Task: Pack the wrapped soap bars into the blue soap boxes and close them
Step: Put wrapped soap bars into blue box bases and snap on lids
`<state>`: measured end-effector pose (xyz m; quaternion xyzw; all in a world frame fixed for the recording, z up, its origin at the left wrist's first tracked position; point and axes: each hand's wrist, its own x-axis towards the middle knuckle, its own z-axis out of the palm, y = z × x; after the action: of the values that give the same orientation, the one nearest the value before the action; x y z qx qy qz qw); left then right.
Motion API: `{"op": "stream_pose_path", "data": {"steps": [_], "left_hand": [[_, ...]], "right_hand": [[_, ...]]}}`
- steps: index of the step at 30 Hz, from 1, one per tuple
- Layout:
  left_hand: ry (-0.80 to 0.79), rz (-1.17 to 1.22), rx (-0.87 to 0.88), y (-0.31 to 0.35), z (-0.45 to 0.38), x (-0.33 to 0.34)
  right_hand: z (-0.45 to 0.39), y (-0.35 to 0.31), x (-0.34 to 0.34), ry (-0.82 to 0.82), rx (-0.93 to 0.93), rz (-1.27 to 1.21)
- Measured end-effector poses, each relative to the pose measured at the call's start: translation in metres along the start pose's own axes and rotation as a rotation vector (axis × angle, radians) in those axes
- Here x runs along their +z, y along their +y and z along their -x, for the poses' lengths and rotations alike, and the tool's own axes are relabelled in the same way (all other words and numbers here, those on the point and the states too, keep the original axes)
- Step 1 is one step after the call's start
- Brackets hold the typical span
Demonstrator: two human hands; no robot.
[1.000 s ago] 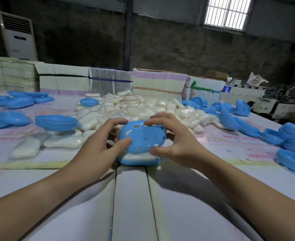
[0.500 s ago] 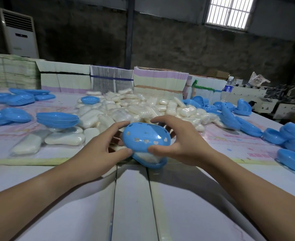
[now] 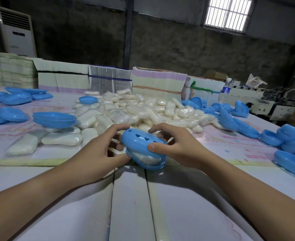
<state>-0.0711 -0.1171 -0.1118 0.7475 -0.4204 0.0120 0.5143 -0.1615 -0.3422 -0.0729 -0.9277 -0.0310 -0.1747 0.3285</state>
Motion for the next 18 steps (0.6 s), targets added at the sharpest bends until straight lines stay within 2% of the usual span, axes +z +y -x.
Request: {"op": "stream_pose_path", "data": {"steps": [10,18], "left_hand": [[-0.088,-0.061,-0.020,0.001,0.000,-0.001],[-0.157,0.029,-0.088,0.001,-0.003,0.000]], "right_hand": [[0.000,-0.012,0.008,-0.110,-0.129,0.218],[0.000,-0.005,0.003,-0.096,0.003,0.003]]}}
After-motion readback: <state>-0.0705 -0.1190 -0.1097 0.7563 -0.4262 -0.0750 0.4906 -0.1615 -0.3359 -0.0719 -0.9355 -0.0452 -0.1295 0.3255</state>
